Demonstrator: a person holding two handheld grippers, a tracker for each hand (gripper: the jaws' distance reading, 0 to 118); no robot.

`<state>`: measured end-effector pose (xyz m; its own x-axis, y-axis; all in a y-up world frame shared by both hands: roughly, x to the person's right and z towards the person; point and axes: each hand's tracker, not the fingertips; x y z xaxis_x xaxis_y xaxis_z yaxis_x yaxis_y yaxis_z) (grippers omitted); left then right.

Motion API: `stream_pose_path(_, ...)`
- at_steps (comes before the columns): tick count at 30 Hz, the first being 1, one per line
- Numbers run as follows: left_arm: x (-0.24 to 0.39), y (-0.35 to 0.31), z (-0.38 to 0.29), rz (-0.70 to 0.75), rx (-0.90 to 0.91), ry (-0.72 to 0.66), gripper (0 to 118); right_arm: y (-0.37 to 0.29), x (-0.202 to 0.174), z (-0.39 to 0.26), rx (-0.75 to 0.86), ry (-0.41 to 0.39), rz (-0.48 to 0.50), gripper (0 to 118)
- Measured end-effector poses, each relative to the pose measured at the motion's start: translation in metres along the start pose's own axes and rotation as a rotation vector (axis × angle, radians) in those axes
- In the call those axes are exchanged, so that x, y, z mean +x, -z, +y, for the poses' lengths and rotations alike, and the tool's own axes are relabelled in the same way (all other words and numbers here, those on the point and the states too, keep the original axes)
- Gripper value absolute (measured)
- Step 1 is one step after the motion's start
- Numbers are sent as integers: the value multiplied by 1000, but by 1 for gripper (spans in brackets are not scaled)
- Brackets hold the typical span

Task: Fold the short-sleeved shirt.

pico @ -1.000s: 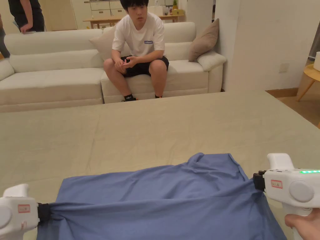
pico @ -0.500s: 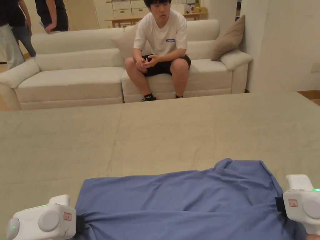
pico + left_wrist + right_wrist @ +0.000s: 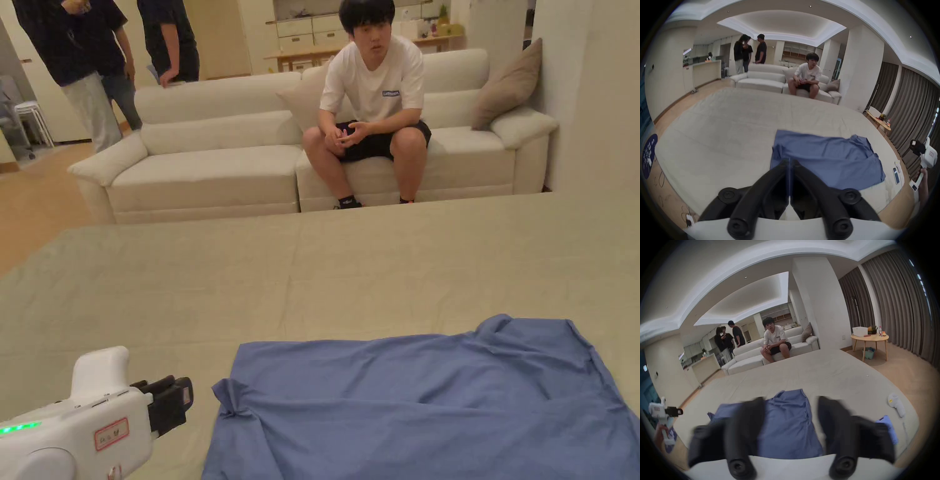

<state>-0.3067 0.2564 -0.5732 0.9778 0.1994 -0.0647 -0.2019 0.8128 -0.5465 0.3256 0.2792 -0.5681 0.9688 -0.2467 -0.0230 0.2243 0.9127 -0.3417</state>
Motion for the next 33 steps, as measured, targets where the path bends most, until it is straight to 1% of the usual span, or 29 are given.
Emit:
stream_pose_path(1,-1,-1,-8,21,-55,-16,0,-7,-3,-5,-3,-42,-15,8)
stream_pose_path(2,-1,-4,-13,45,-55,-19,0,-14,-5,-9,-28,-87,-41,1)
stream_pose_path(3,-4,-4,-18,6,-93,-19,0,-19,-7,-13,-32,-109,-66,0)
stream_pose_path(4,-5,-2,-23,-2,-113,-33,0,-26,-13,-15,-28,-117,-70,0)
stream_pose_path(6,-12,9,-32,8,-145,-16,0,-38,-13,-21,-36,-103,-61,0)
stream_pose_path(7,-16,17,-35,19,-168,-26,0,-44,-12,-25,-35,-83,-66,0)
stream_pose_path(8,-20,25,-37,9,-205,-30,0,-49,-13,-27,-29,-35,-71,0)
stream_pose_path(9,-25,37,-39,-16,-248,-31,21,-52,-11,-30,-41,-4,-70,0)
stream_pose_path(10,-25,53,-46,-25,-291,-31,84,-54,-10,-32,-64,9,-66,0)
stream_pose_path(11,-28,66,-50,-4,-315,-28,117,-56,-10,-37,-63,6,-85,0)
stream_pose_path(12,-30,81,-54,40,-368,-1,118,-56,-10,-38,-77,-3,-99,0)
stream_pose_path(13,-31,94,-60,47,-430,18,116,-57,-9,-42,-92,-13,-99,0)
stream_pose_path(14,-31,101,-66,38,-393,35,115,-58,-9,-47,-104,-19,-107,0)
stream_pose_path(17,-33,132,-76,105,-523,76,114,-55,-6,-58,-169,-43,-121,0)
stream_pose_path(18,-29,135,-83,101,-501,70,113,-53,-6,-63,-181,-54,-125,0)
stream_pose_path(19,-29,138,-85,95,-498,66,94,-51,-6,-67,-194,-59,-138,0)
stream_pose_path(21,-26,139,-88,57,-488,52,19,-44,-2,-74,-226,-52,-132,0)
stream_pose_path(22,-24,138,-92,70,-469,57,9,-41,-3,-77,-243,-46,-133,0)
stream_pose_path(24,-16,134,-89,62,-418,111,7,-31,0,-84,-271,-48,-137,0)
stream_pose_path(26,-10,130,-87,48,-412,127,7,-18,0,-92,-298,-48,-130,0)
stream_pose_path(28,-10,129,-83,34,-398,97,6,-1,2,-99,-328,-37,-97,0)
stream_pose_path(30,-14,125,-80,12,-382,26,6,24,8,-106,-367,1,-57,0)
stream_pose_path(31,-15,121,-78,16,-365,6,6,37,13,-109,-389,23,-31,9)
stream_pose_path(32,-16,117,-75,6,-356,2,6,49,19,-111,-418,16,-29,49)
stream_pose_path(33,-15,113,-73,10,-334,3,6,58,22,-112,-434,3,-47,96)
